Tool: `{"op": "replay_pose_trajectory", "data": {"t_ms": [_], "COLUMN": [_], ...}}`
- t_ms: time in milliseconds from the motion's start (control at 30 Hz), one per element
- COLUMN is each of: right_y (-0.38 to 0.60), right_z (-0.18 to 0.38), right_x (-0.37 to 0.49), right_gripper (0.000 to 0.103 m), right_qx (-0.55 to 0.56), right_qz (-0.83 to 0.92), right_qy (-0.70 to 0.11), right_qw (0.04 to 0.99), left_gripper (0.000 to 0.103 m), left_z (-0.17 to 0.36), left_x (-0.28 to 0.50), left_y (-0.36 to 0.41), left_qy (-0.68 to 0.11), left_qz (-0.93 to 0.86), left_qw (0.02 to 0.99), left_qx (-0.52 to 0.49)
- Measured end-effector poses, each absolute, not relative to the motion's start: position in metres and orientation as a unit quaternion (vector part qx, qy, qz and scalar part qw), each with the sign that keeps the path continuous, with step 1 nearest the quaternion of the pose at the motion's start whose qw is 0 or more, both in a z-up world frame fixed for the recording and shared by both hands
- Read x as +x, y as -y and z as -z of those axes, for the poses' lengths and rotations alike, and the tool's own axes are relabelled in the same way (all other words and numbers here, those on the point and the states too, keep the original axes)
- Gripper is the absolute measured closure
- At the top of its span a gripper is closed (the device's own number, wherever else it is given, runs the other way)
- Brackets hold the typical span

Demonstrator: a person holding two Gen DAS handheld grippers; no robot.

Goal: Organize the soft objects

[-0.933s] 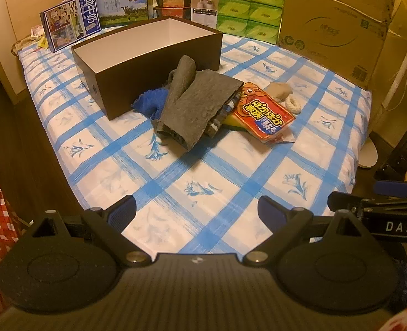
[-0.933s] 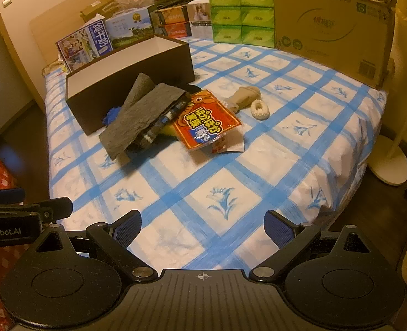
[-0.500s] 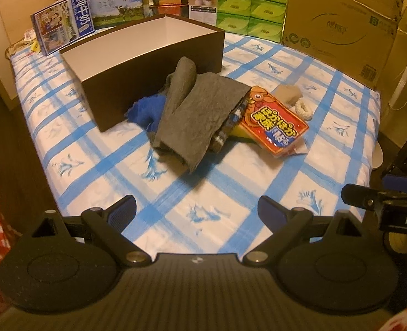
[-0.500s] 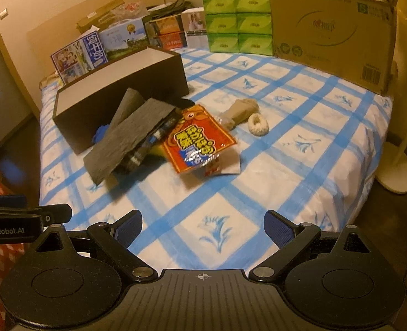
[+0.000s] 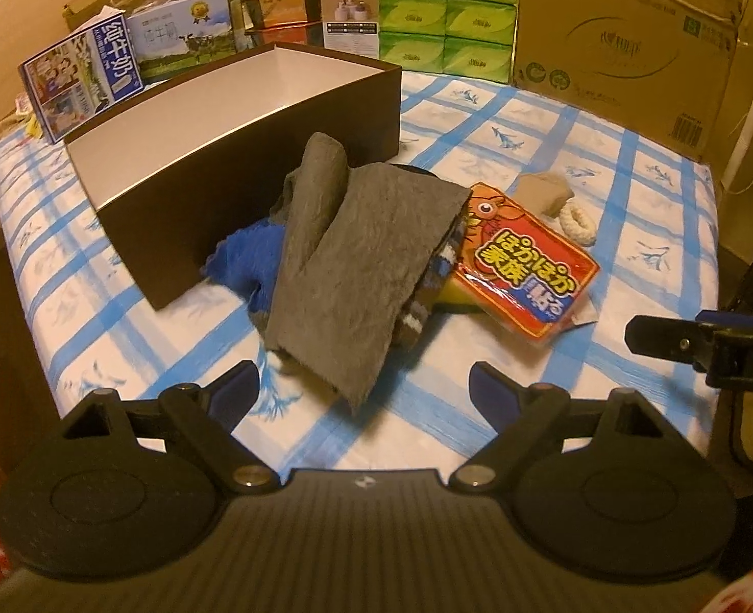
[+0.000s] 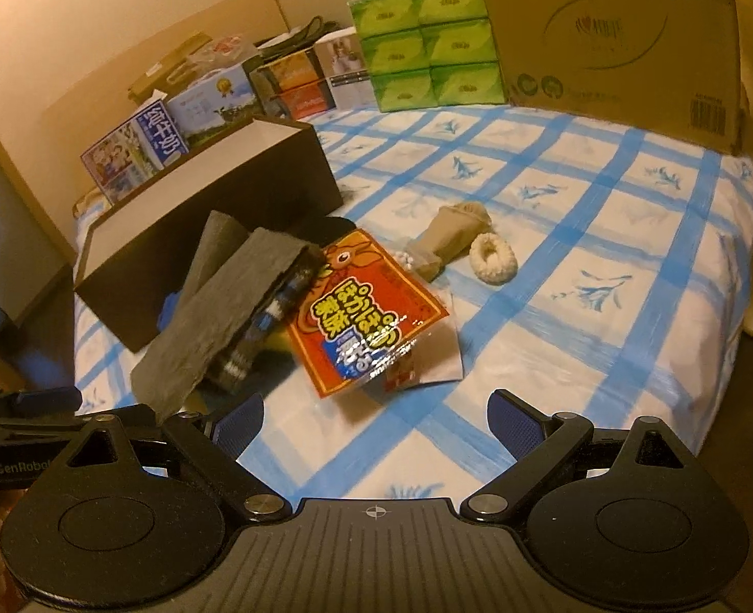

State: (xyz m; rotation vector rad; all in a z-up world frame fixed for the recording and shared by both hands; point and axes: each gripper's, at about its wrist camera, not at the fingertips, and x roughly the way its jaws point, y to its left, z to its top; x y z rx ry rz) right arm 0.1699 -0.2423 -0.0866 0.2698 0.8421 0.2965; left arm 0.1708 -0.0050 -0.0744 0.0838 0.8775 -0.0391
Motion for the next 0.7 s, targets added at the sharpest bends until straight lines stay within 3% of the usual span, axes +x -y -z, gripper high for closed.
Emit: {"op": "replay_pose_trajectory", "data": {"t_ms": [233, 633, 700], "right_y": [0.241, 0.233, 0.233], "right_z": [0.107, 0.143, 0.149], "right_x": [0.194, 0.236, 0.241], "right_gripper": [0.009, 0.022, 0.029], "right_qx": [0.126, 0.164, 0.181], "right_qz": [-0.131, -0.124, -0.126], "right_qy": [-0.415, -0.435, -0.439], "right_qw": [0.891, 0.877, 0.871], "left_gripper": [0.019, 0.025, 0.025], "left_z": [0.090, 0.109, 0.112], "left_x": [0.199, 0.228, 0.230], "left_y": [-0.003, -0.017, -0.018], "left_qy": [-0.422, -0.438, -0.440], "left_qz": [0.025, 0.035, 0.035], "left_qw": [0.904, 0.897, 0.896], "left_qx": [0.060, 0.046, 0.044]}}
